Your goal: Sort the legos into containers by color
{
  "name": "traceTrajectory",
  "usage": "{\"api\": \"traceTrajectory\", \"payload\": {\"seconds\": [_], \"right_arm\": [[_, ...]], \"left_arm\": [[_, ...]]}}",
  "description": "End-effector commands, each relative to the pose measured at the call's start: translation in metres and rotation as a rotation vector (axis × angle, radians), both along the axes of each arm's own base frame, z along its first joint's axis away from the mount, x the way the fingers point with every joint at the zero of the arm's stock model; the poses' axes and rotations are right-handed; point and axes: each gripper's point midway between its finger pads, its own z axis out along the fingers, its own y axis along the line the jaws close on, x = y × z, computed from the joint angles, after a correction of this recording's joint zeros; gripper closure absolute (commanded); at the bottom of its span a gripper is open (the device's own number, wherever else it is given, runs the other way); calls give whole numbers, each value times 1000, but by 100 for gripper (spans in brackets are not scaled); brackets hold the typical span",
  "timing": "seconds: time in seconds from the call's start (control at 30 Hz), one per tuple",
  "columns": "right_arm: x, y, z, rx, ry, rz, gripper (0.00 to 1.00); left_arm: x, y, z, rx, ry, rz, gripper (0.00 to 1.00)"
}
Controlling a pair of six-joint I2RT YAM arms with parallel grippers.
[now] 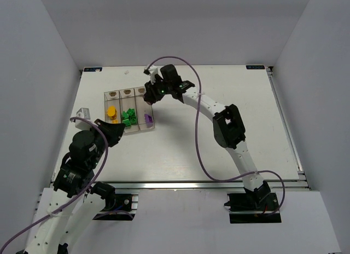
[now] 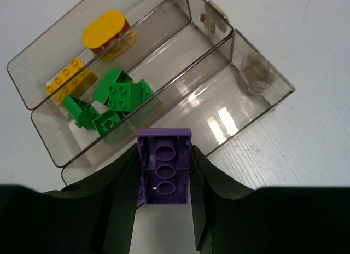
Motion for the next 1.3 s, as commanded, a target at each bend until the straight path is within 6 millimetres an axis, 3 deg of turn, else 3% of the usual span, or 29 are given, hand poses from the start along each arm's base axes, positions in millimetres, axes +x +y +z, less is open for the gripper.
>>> {"api": "traceTrajectory", "payload": {"seconds": [0.0, 0.07, 0.1, 0.2, 0.27, 0.43, 0.47, 0.53, 0.57, 0.6, 0.63, 0.67, 0.7, 0.73, 0.77, 0.8, 0.83, 0.87, 0.9, 0.93, 0.97, 1.03, 1.07, 1.1, 1.2, 1.27], "right_arm": [[-1, 16, 6, 4, -29, -33, 84], [-4, 17, 0, -5, -35, -26, 73], [-10, 20, -4, -14, -29, -14, 58], [-13, 18, -2, -12, -28, -19, 34], [-14, 16, 13, 14, -32, -18, 28], [-25, 3, 49, 57, -46, -6, 28], [-24, -2, 55, 61, -43, -7, 31], [-28, -20, 71, 48, -6, -31, 50], [-24, -33, 69, 25, 10, -68, 64], [-24, -44, 72, 13, 42, -104, 97], [-27, -65, 74, -28, 77, -131, 100], [-33, -77, 67, -58, 113, -135, 100], [-26, -101, 65, -74, 147, -170, 100], [-31, -115, 74, -87, 132, -157, 100], [-40, -129, 67, -120, 166, -152, 100], [-39, -159, 68, -129, 181, -189, 78], [-43, -172, 69, -136, 189, -192, 67], [-50, -182, 66, -159, 191, -187, 41], [-53, -202, 55, -185, 213, -208, 27], [-58, -216, 69, -184, 181, -219, 23], [-60, -227, 67, -208, 168, -230, 13], [-79, -242, 68, -233, 171, -257, 11], [-89, -246, 80, -222, 161, -269, 11], [-96, -250, 72, -230, 187, -282, 11], [-112, -260, 84, -204, 164, -316, 11], [-117, -264, 78, -197, 141, -333, 11]], "left_arm": [[-9, 15, 0, -9, 20, 69, 82], [-12, 17, -2, -8, 29, 75, 82], [-14, 18, -1, -14, 27, 77, 81], [-14, 17, -4, -19, 33, 74, 80], [-13, 16, -4, -22, 29, 70, 80], [-5, 7, -9, -22, 36, 41, 79], [-4, 5, -10, -22, 36, 34, 79], [-1, 3, -9, -19, 33, 22, 82], [0, 0, -10, -19, 37, 12, 85], [1, -1, -11, -17, 38, 5, 91], [2, -4, -13, -18, 36, -8, 98], [2, -8, -15, -20, 38, -26, 100], [2, -10, -17, -21, 38, -37, 100], [4, -12, -15, -29, 24, -46, 100], [5, -15, -22, -29, 32, -58, 100], [6, -21, -19, -39, 12, -86, 91], [7, -24, -21, -40, 10, -102, 80], [8, -27, -25, -43, 14, -113, 49], [9, -30, -25, -42, 11, -133, 31], [13, -33, -27, -36, 14, -138, 15], [15, -35, -27, -29, 12, -148, 2], [22, -39, -31, -14, 19, -158, 2], [25, -40, -32, 0, 13, -162, 2], [26, -47, -28, -7, -4, -201, 2], [36, -55, -28, 8, -16, -230, 2], [40, -61, -32, 15, -3, -255, 2]]}}
